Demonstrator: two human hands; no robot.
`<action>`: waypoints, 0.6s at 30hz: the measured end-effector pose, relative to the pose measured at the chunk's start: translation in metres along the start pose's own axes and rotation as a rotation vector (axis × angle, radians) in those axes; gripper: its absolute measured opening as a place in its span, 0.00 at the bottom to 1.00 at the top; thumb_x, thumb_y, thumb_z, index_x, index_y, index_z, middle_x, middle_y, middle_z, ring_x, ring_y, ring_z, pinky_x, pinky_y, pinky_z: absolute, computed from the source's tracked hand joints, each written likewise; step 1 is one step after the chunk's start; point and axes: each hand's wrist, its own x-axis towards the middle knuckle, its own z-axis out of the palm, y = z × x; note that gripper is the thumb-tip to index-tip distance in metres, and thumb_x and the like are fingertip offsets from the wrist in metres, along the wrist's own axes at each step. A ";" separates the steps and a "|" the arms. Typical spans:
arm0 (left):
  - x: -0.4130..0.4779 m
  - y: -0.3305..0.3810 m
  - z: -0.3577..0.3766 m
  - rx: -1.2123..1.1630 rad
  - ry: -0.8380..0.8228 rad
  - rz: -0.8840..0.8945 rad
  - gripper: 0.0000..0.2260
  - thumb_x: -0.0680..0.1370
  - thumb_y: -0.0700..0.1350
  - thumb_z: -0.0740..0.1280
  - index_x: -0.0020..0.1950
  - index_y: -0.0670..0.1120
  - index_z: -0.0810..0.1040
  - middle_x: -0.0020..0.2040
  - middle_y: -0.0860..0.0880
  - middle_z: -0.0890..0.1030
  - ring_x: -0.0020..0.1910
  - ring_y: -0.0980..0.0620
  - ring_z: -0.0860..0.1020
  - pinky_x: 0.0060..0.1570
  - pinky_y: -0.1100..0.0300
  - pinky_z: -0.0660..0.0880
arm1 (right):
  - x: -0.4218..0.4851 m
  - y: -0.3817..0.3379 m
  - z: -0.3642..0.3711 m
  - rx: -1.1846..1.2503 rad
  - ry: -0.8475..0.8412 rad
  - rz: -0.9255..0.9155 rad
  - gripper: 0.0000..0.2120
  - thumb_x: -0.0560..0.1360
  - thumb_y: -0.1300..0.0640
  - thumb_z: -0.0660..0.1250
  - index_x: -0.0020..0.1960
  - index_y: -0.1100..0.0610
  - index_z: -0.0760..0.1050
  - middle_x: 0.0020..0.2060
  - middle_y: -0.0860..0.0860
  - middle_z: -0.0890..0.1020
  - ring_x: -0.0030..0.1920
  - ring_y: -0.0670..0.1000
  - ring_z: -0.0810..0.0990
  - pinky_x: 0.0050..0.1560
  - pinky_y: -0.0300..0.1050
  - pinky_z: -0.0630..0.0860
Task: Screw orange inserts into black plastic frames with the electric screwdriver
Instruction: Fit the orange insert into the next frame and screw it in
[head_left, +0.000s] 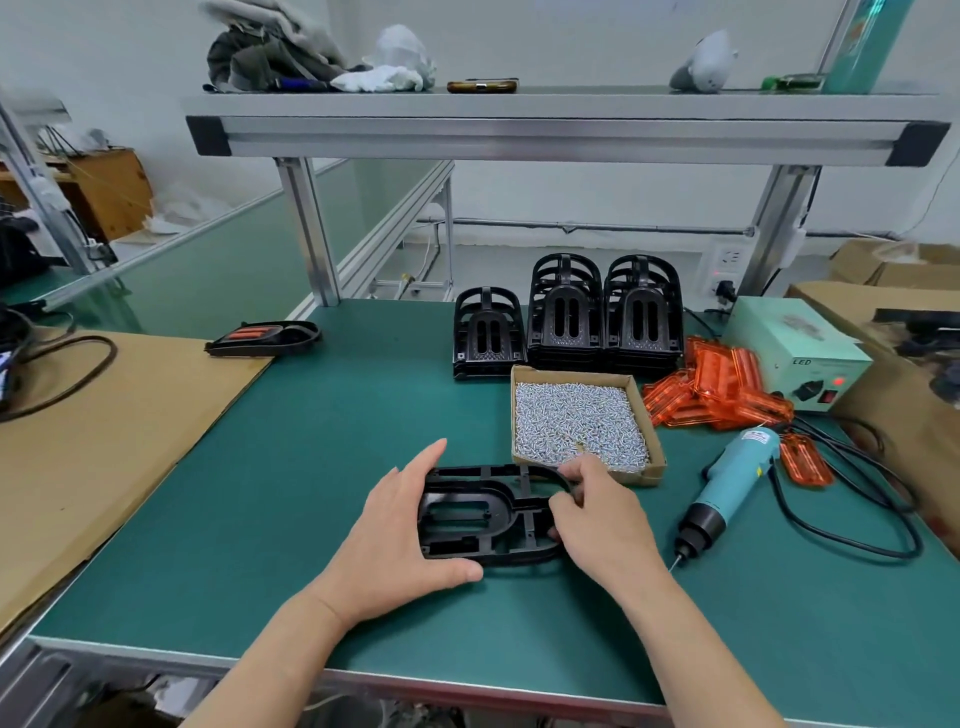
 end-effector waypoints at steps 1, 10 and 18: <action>0.000 -0.001 0.000 -0.009 0.000 0.007 0.54 0.59 0.69 0.76 0.71 0.77 0.40 0.70 0.72 0.57 0.76 0.55 0.58 0.77 0.49 0.58 | -0.001 0.000 -0.002 -0.106 0.011 -0.021 0.07 0.77 0.54 0.61 0.55 0.46 0.70 0.46 0.46 0.81 0.49 0.54 0.79 0.48 0.49 0.73; 0.001 0.002 0.000 0.008 -0.014 0.046 0.55 0.58 0.70 0.76 0.73 0.75 0.41 0.67 0.77 0.55 0.75 0.62 0.60 0.76 0.55 0.60 | -0.005 -0.008 -0.009 -0.293 0.073 -0.127 0.16 0.77 0.57 0.63 0.64 0.50 0.73 0.60 0.45 0.76 0.60 0.51 0.75 0.55 0.48 0.72; 0.009 0.008 0.007 0.020 -0.040 0.078 0.54 0.58 0.73 0.75 0.72 0.76 0.40 0.63 0.80 0.54 0.65 0.79 0.55 0.59 0.83 0.54 | 0.011 -0.003 -0.027 -0.204 0.159 -0.138 0.11 0.78 0.57 0.65 0.59 0.51 0.78 0.53 0.46 0.80 0.54 0.49 0.78 0.56 0.47 0.75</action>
